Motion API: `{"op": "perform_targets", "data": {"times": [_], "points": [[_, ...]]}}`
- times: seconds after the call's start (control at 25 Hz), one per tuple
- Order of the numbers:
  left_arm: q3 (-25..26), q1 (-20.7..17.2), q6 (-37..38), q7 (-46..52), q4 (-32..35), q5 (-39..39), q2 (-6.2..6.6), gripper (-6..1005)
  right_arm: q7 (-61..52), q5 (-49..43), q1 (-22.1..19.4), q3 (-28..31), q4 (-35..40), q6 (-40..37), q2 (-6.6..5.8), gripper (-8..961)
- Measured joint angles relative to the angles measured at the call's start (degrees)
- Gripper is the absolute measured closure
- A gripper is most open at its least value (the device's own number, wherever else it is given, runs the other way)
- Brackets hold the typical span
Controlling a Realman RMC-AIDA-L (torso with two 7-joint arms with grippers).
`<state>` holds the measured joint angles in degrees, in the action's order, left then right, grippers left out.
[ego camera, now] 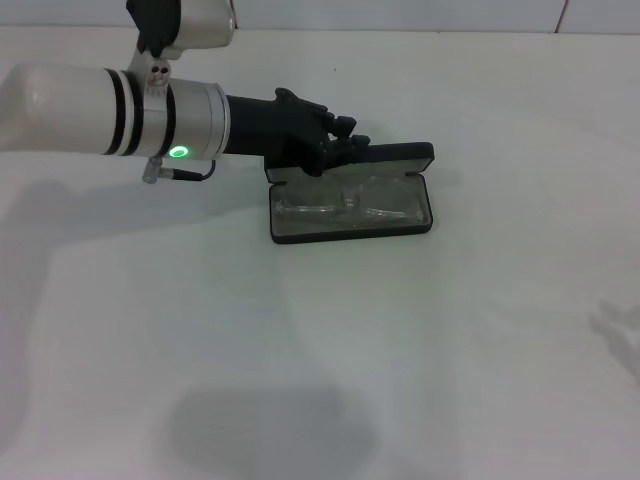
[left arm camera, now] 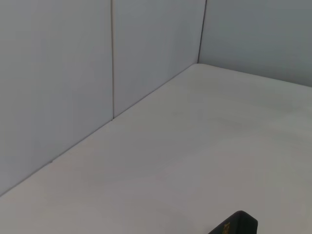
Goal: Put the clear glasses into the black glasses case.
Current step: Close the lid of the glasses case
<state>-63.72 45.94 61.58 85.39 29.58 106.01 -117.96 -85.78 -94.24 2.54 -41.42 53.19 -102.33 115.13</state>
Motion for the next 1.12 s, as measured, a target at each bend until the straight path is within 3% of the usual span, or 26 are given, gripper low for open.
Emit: {"op": "perform_targets", "data": {"times": [0.24, 0.64, 1.12], "points": [[0.0, 0.0, 0.0, 0.2, -0.3, 0.5, 0.03, 721, 0.7, 0.0, 0.5, -0.1, -0.7, 0.0, 0.00, 779], [0.0, -0.1, 0.4, 0.4, -0.8, 2.9, -0.86, 816, 1.3, 0.0, 0.9, -0.5, -1.5, 0.0, 0.00, 780], [-0.2, -0.1, 3.5, 0.0, -0.6, 6.0, -1.48, 803, 2.4, 0.0, 1.2, -0.1, -2.8, -0.4, 0.00, 780]]}}
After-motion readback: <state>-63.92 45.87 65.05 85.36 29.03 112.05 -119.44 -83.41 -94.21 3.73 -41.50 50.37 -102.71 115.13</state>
